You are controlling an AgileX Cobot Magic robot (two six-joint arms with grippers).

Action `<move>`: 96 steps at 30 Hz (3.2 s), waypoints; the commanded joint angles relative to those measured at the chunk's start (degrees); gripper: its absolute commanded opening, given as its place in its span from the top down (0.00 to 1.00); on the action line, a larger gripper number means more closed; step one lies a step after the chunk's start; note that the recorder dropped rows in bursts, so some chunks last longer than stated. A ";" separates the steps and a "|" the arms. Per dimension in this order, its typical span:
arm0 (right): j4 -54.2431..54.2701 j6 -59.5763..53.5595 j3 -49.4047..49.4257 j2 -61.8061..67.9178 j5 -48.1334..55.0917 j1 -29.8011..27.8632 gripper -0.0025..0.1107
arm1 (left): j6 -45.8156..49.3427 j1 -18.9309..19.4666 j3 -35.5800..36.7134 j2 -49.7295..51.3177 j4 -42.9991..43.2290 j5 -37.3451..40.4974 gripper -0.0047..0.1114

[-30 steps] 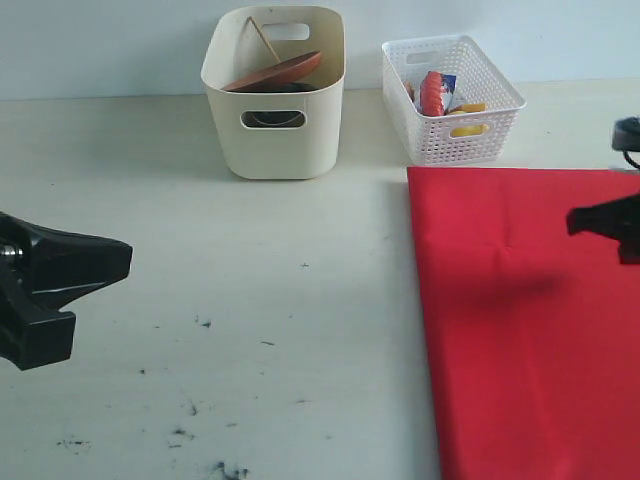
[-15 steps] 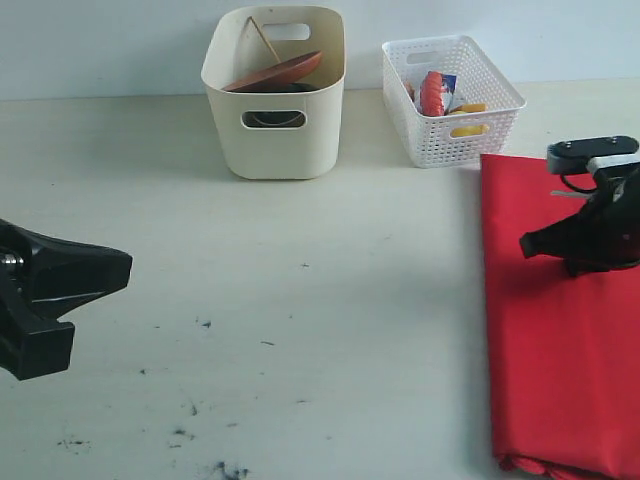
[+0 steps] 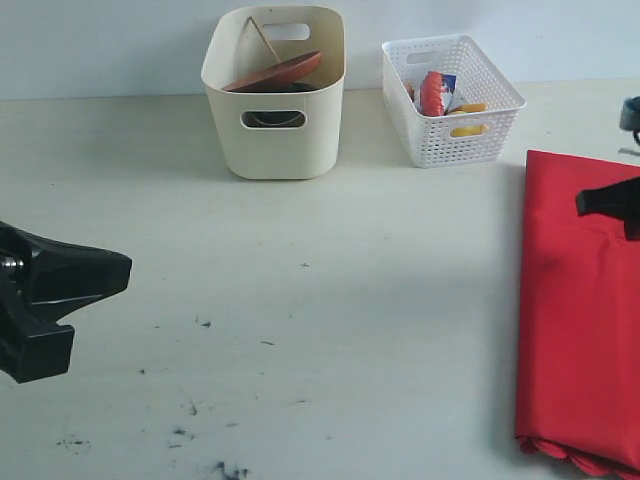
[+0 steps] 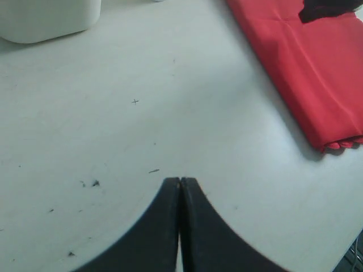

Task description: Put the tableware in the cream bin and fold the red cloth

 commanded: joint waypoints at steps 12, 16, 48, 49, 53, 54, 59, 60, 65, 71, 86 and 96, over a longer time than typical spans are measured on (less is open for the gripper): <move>-9.20 16.76 7.92 9.90 -9.11 -2.40 0.98 | -0.02 0.07 0.17 -0.33 0.38 0.81 0.94; -9.53 16.94 3.23 15.15 -8.69 -2.40 0.98 | -0.02 0.07 0.17 -0.33 0.38 1.98 0.94; -10.85 26.80 -38.45 34.46 2.50 -16.89 0.98 | -4.69 0.07 0.17 -0.33 -2.01 4.47 0.94; -10.27 26.33 -38.45 35.26 0.95 -16.89 0.98 | -4.98 0.07 0.17 -0.33 -2.13 4.88 0.94; -3.67 16.52 -41.85 38.54 -3.51 -14.59 0.98 | -6.34 0.07 0.17 -0.33 -2.26 5.55 0.94; -1.43 13.03 -43.87 39.50 -3.51 -13.67 0.98 | -6.62 0.07 0.17 -0.33 -2.26 5.55 0.94; 7.50 0.47 -55.96 43.28 0.63 -8.84 0.98 | -7.70 0.07 0.17 -0.33 -2.48 5.55 0.94; 8.56 -0.11 -58.37 43.31 2.23 -8.23 0.98 | -7.80 0.07 0.17 -0.33 -2.61 5.55 0.94; 8.56 0.12 -66.00 41.08 10.96 -8.39 0.98 | -7.80 0.07 0.17 -0.33 -2.61 5.55 0.94; 4.69 5.74 -62.37 37.42 21.83 -11.28 0.98 | -7.80 0.07 0.17 -0.33 -2.61 5.55 0.94; -1.43 11.46 -48.98 41.75 10.35 -12.88 0.98 | -7.80 0.07 0.17 -0.33 -3.20 8.86 0.94; 13.99 3.30 -63.52 44.36 15.84 -12.88 0.98 | -7.80 0.07 0.17 -0.33 -3.12 9.33 0.94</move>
